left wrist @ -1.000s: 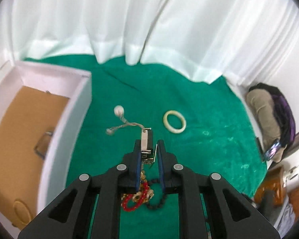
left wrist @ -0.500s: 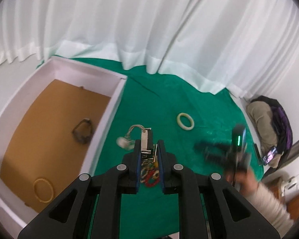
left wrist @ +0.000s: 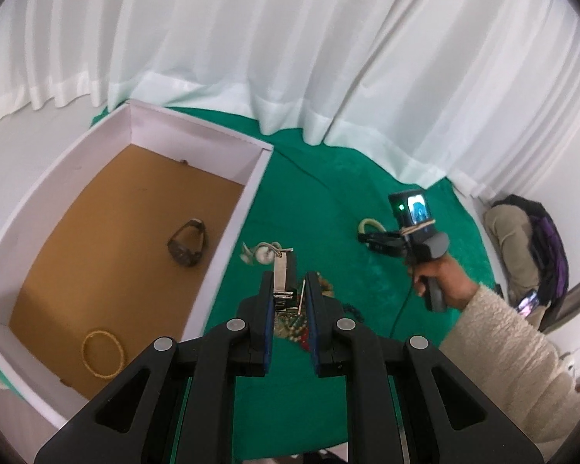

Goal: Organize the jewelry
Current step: 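Lift the chain toward the box with left while right grasps the white jade bangle, then lower the chain and white bangle into the box and open both tools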

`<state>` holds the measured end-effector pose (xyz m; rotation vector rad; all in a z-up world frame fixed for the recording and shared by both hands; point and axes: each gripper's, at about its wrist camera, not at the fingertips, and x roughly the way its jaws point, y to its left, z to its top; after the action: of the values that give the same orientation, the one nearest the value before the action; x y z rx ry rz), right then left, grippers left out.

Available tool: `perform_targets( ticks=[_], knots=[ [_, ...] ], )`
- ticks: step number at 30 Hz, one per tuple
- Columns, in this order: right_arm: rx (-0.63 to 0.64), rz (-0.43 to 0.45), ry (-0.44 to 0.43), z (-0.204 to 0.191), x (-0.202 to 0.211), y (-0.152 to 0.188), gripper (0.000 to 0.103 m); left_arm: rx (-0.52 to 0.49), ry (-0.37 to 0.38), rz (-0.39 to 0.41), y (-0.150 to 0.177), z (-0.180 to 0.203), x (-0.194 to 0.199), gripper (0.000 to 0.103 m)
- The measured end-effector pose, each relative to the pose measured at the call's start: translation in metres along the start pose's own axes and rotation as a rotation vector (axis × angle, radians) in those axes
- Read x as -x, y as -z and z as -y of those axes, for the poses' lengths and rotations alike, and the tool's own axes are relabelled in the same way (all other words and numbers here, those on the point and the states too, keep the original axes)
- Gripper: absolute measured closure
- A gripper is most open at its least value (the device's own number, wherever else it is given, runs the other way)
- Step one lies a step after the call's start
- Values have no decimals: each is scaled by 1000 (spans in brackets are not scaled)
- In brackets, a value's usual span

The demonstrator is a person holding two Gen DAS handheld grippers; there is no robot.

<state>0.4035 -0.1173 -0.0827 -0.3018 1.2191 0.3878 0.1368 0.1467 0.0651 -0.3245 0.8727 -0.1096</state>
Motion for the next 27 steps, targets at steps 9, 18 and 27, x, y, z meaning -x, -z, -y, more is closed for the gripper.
perform_targets(
  ticks=[9,18,27],
  knots=[
    [47,215,-181,-57,110,2,92,79,-94,84,-4,-54,50,90],
    [310,327,-460,-246,180,-15,92,230,-231,68,0,-145,48,90],
    [522,218,-483,-403,140,-10,92,326,-375,8,-2,-224,21,90]
  ],
)
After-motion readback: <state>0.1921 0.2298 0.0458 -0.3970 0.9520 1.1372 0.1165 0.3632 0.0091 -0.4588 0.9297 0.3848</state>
